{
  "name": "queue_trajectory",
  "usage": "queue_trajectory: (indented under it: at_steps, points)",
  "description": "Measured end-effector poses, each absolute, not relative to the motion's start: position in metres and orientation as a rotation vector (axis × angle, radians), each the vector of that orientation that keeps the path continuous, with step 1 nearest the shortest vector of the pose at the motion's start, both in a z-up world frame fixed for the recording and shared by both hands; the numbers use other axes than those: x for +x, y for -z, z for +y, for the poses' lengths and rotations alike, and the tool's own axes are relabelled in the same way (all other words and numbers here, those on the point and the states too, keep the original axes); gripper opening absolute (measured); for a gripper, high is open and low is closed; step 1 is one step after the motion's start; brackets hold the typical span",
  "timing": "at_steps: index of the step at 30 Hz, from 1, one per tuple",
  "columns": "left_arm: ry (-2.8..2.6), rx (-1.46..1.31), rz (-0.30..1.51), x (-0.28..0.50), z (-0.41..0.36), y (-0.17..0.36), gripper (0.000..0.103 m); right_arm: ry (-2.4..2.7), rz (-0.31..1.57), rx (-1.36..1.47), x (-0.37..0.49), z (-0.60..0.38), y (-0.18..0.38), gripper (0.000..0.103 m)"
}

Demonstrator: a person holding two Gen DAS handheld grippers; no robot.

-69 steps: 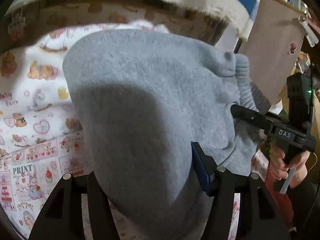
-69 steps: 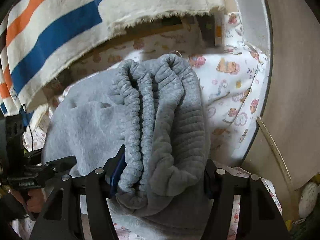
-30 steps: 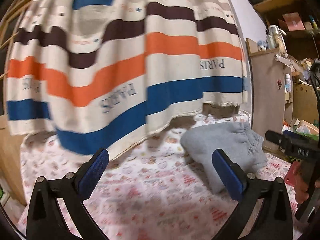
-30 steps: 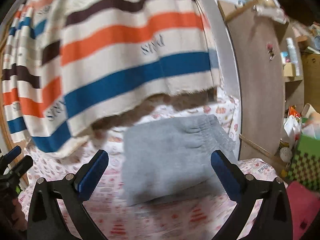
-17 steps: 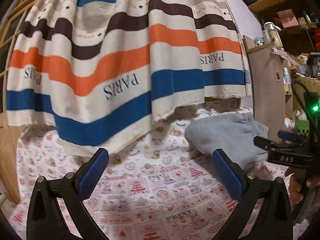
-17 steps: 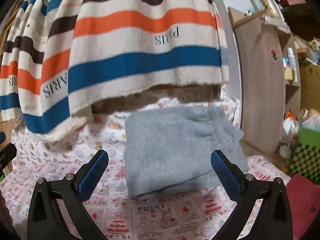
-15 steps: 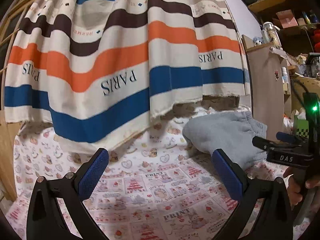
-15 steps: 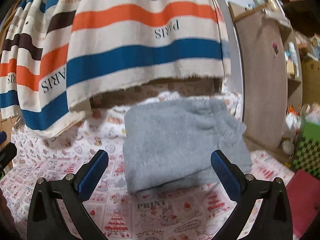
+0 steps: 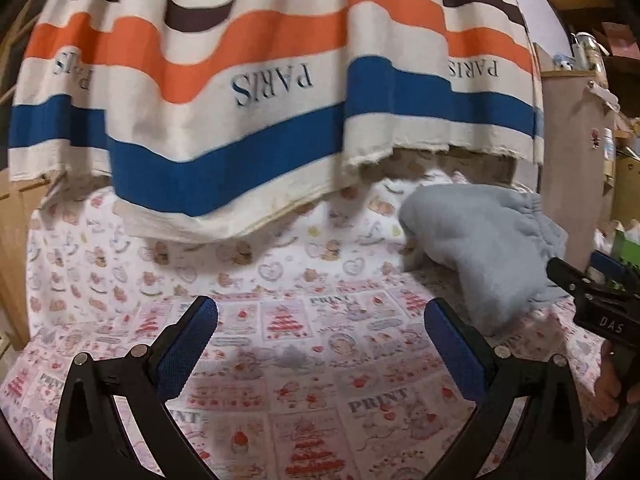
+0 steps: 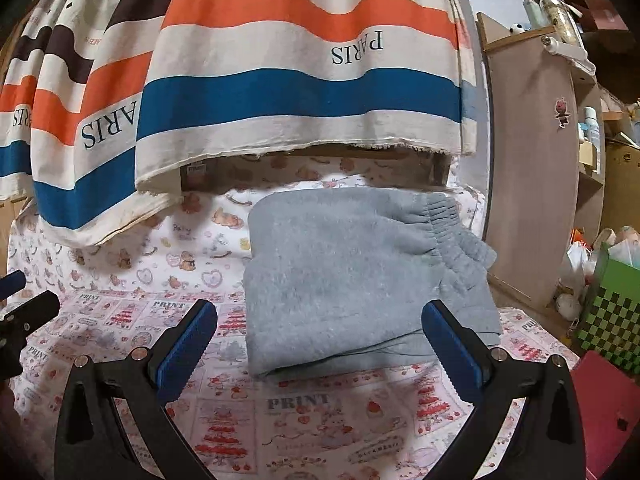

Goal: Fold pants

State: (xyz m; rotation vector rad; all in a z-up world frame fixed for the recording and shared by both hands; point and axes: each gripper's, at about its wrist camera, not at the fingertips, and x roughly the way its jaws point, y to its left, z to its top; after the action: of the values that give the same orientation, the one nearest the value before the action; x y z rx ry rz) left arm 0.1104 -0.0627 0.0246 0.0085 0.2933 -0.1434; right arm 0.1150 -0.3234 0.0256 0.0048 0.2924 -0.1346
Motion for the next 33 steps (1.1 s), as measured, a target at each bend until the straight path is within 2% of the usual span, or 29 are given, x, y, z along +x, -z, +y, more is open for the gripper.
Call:
queue_trajectory:
  at_steps: [33]
  points:
    - [0.150, 0.026, 0.316, 0.1109, -0.0651, -0.0221, 0.103, 0.110, 0.293, -0.008, 0.1117, -0.3248, -0.0245, 0.103]
